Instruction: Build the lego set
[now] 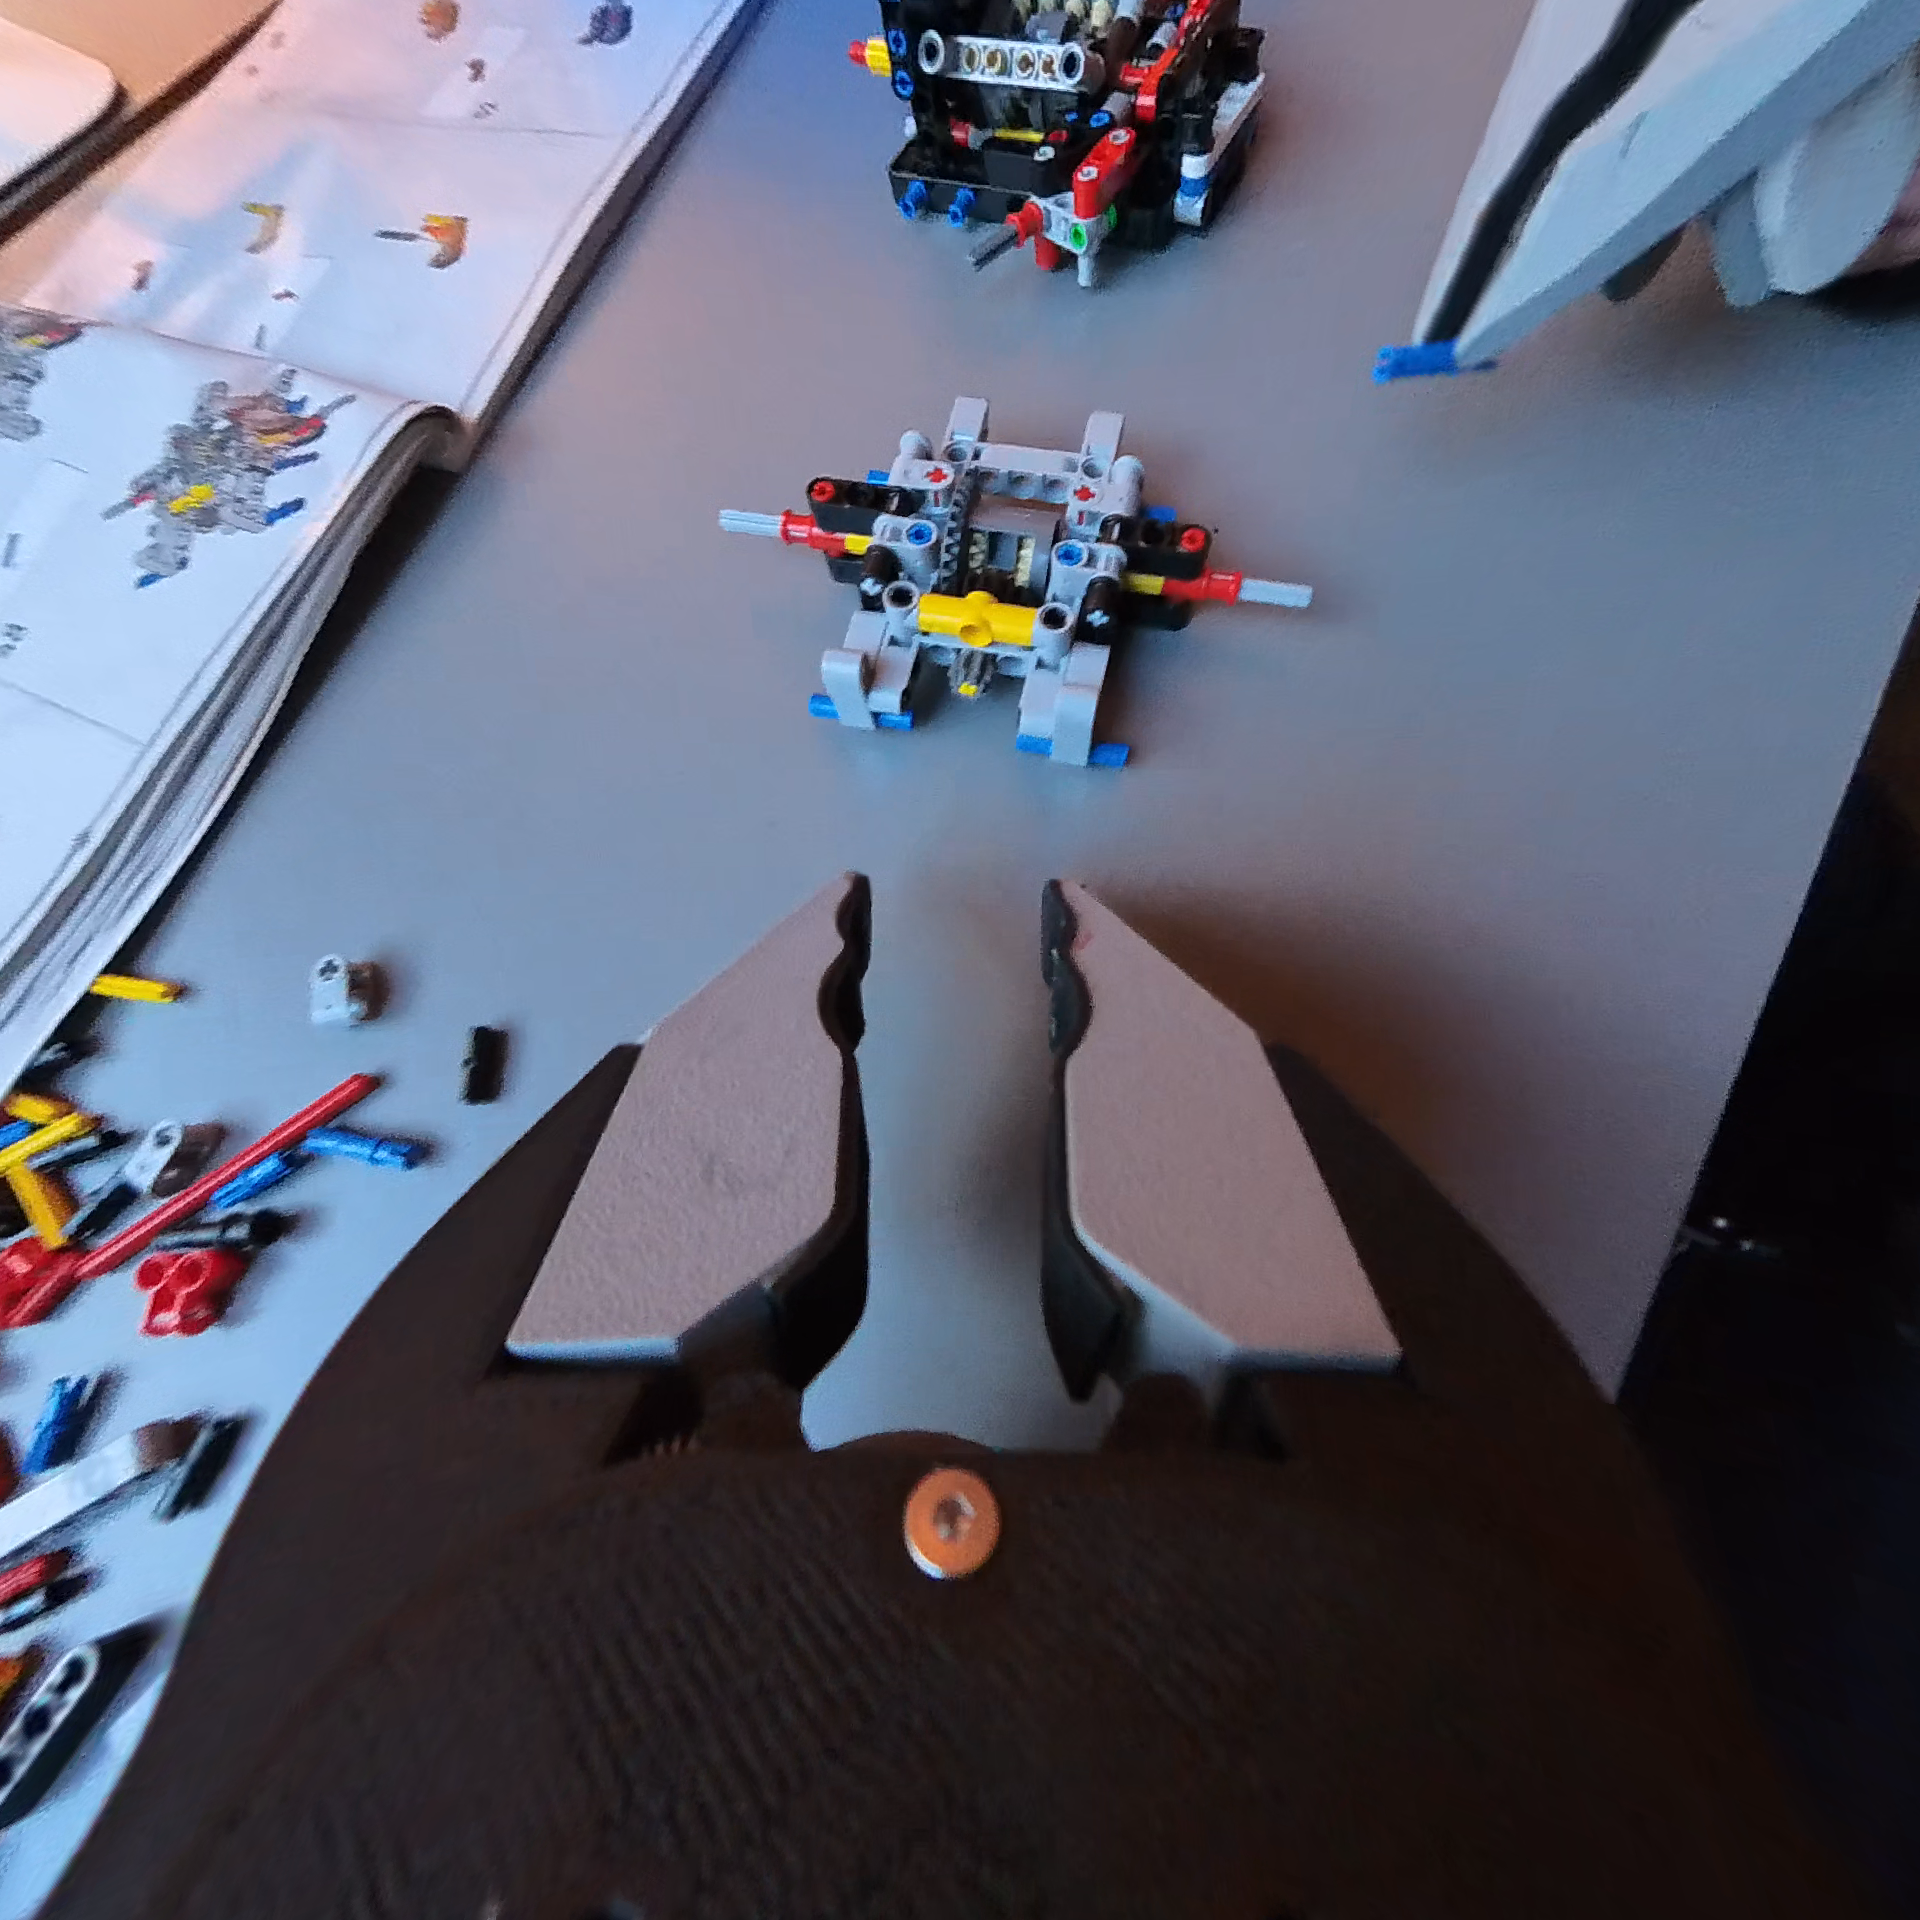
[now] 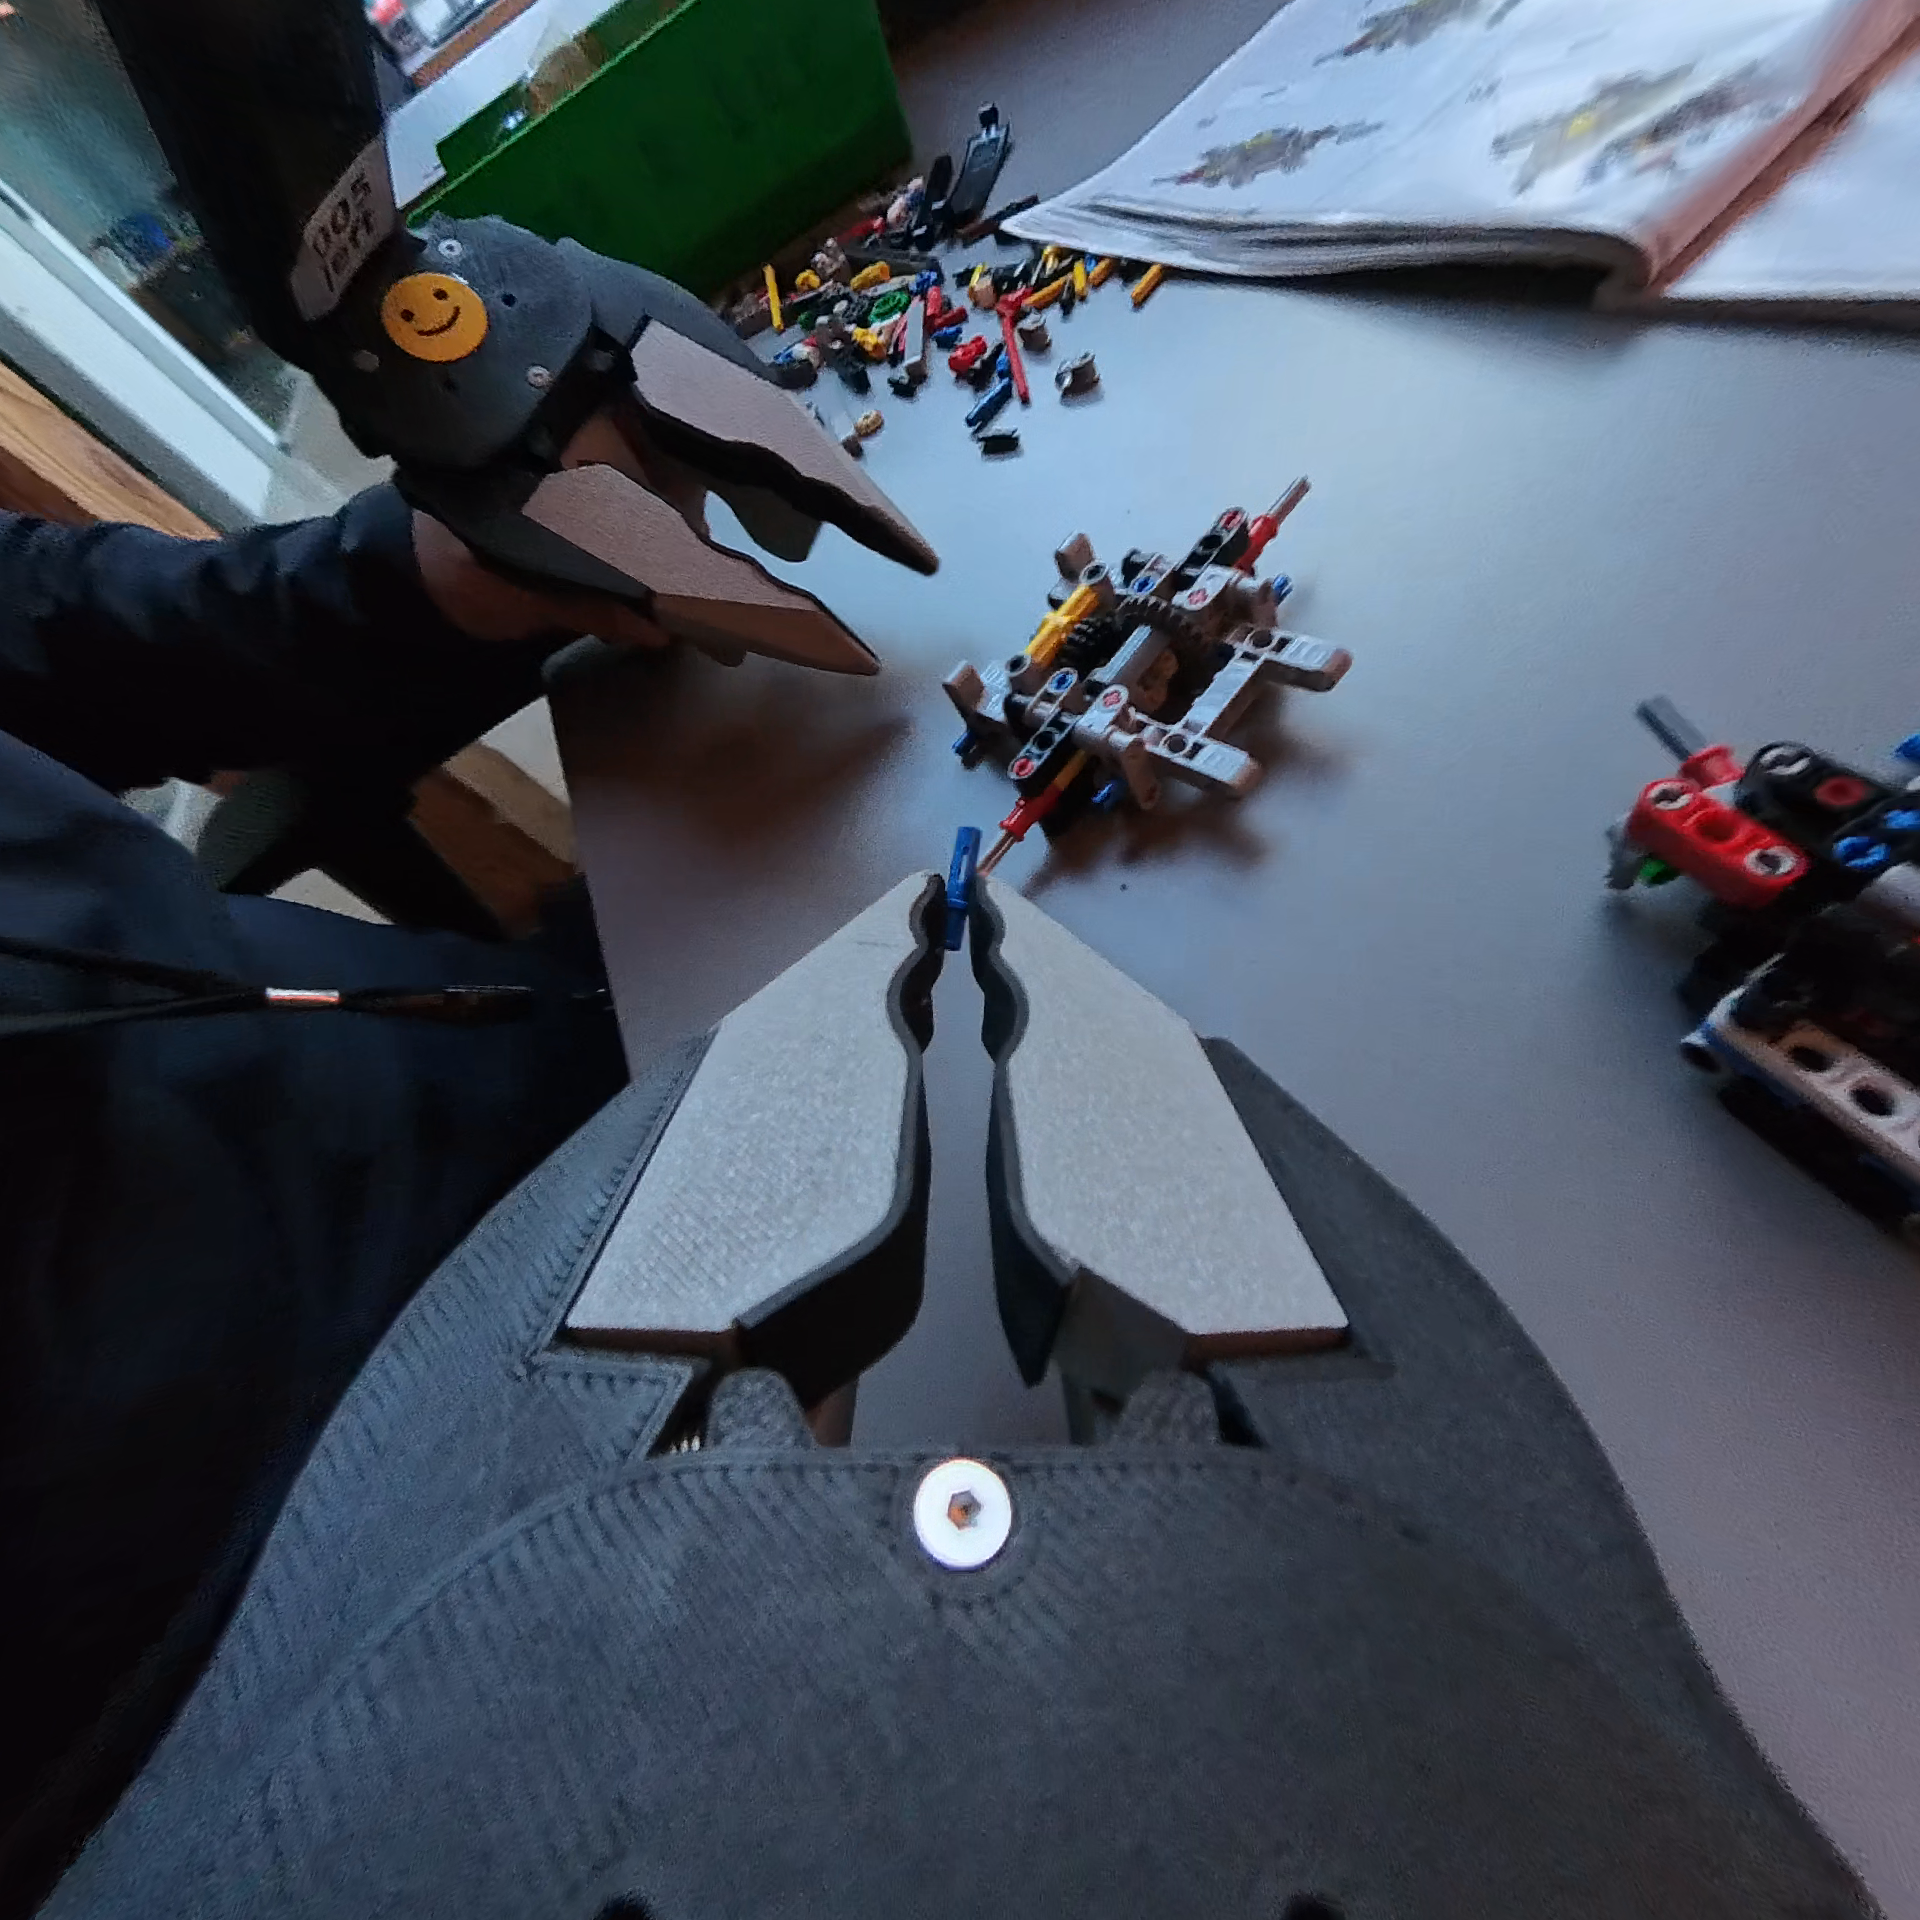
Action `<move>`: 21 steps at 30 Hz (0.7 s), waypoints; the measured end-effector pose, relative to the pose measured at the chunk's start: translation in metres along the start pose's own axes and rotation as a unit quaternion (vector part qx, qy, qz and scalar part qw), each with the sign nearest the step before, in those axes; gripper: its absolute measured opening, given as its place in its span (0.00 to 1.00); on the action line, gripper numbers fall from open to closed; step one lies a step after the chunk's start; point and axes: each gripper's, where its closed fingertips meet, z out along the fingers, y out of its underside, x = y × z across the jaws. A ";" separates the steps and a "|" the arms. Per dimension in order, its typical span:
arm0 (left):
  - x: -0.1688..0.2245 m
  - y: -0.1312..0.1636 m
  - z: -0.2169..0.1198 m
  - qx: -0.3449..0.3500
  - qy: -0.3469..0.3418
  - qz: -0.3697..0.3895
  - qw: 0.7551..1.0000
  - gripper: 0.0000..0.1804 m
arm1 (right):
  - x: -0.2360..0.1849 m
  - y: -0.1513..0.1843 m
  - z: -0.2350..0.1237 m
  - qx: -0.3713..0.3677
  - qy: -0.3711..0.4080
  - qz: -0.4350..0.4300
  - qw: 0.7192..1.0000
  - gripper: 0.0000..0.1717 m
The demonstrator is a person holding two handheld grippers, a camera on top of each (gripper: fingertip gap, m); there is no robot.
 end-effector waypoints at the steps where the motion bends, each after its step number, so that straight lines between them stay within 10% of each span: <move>1: -0.003 0.001 -0.004 0.007 -0.005 0.004 1.000 0.17 | 0.003 -0.002 -0.001 0.006 0.010 -0.013 1.000 0.01; 21: -0.009 -0.013 -0.009 0.063 0.037 0.005 0.997 0.11 | 0.033 -0.027 0.012 0.020 0.126 -0.176 0.976 0.00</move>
